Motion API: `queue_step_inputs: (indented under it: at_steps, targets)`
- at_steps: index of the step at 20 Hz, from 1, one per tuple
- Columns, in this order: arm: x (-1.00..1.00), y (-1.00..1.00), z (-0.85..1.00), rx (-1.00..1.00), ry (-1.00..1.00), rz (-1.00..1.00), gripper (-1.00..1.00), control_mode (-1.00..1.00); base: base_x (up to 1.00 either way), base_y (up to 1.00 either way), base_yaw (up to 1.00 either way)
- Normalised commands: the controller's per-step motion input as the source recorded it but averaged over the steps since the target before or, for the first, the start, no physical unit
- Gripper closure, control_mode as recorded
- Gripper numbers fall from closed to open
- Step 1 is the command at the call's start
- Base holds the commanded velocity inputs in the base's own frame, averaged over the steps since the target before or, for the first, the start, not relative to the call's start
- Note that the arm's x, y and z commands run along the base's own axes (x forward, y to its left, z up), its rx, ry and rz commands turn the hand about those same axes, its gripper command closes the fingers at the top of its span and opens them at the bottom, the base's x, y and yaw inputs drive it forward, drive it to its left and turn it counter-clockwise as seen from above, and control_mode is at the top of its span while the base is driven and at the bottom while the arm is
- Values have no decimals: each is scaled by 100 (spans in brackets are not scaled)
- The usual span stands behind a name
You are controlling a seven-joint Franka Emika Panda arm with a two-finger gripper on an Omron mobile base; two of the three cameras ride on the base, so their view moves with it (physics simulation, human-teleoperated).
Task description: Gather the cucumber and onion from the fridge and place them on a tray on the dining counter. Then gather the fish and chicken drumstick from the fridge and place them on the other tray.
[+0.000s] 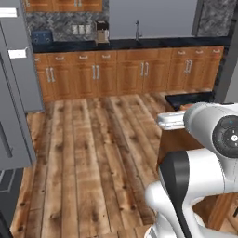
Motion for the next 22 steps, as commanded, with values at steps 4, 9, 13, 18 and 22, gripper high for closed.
queue_step_inputs:
  at_steps: [4, 9, 13, 18, 22]
  targets:
    - [0, 0, 0, 0, 0, 0, 100, 100, -96, -40, -13]
    - [0, 0, 0, 0, 0, 0, 100, 100, -73, -53, -10]
    - [0, 0, 0, 0, 0, 0, 100, 100, -29, -80, -5]
    - [0, 0, 0, 0, 0, 0, 100, 100, -4, -93, -1]
    - [0, 0, 0, 0, 0, 0, 100, 100, -8, -94, -1]
